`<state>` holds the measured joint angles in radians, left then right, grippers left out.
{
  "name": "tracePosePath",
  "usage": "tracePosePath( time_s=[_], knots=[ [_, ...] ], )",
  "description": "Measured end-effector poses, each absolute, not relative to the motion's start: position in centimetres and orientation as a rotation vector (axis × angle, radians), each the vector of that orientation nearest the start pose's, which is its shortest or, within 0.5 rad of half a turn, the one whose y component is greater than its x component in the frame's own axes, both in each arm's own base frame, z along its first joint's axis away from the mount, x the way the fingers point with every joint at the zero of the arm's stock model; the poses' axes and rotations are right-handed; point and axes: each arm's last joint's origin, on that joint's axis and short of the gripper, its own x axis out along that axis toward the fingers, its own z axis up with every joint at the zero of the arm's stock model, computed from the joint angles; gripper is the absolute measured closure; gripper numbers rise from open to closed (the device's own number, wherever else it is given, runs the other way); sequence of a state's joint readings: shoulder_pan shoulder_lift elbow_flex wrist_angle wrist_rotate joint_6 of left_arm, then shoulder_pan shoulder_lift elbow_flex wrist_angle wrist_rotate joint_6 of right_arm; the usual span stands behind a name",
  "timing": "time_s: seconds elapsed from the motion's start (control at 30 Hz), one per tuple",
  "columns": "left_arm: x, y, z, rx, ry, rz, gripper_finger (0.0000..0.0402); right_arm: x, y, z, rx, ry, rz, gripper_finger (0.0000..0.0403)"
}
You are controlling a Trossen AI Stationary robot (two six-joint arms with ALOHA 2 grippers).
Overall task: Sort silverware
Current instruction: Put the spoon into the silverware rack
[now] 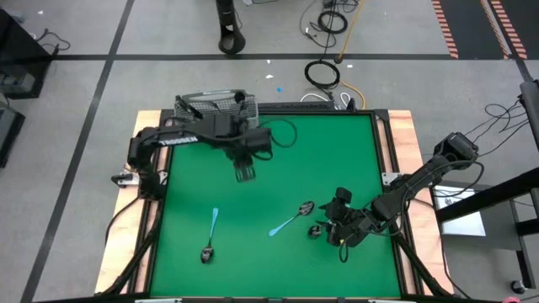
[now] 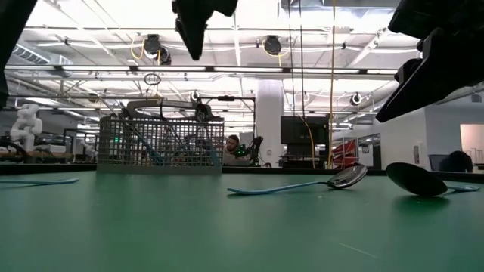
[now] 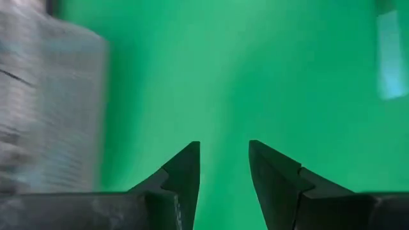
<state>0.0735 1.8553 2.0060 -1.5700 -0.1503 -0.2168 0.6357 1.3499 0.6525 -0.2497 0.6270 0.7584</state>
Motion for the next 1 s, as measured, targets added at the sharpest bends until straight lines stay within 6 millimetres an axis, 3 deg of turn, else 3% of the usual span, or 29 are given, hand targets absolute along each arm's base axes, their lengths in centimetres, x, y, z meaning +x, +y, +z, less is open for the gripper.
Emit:
tracePosePath(
  time_s=[0.13, 0.3, 0.57, 0.83, 1.0],
  knots=[
    [34.1, -0.6, 35.7, -0.272, 1.385, 0.343, 0.0265, 20.5, 13.0, 17.6, 0.184, 0.702, -0.280, 0.0179],
    [33.5, -5.2, 33.5, -0.350, 1.464, 0.388, 0.0265, 20.5, 13.0, 17.6, 0.188, 0.702, -0.280, 0.0179],
    [30.3, -11.6, 27.2, -0.376, 1.672, 0.572, 0.0265, 20.4, 13.0, 17.5, 0.205, 0.704, -0.285, 0.0179],
    [28.1, -14.8, 19.4, -0.501, 1.748, 0.517, 0.0265, 20.4, 13.0, 17.5, 0.205, 0.704, -0.285, 0.0179],
    [25.5, -15.0, 17.6, -0.584, 1.759, 0.511, 0.0265, 20.4, 13.0, 17.5, 0.205, 0.704, -0.285, 0.0179]
  ],
)
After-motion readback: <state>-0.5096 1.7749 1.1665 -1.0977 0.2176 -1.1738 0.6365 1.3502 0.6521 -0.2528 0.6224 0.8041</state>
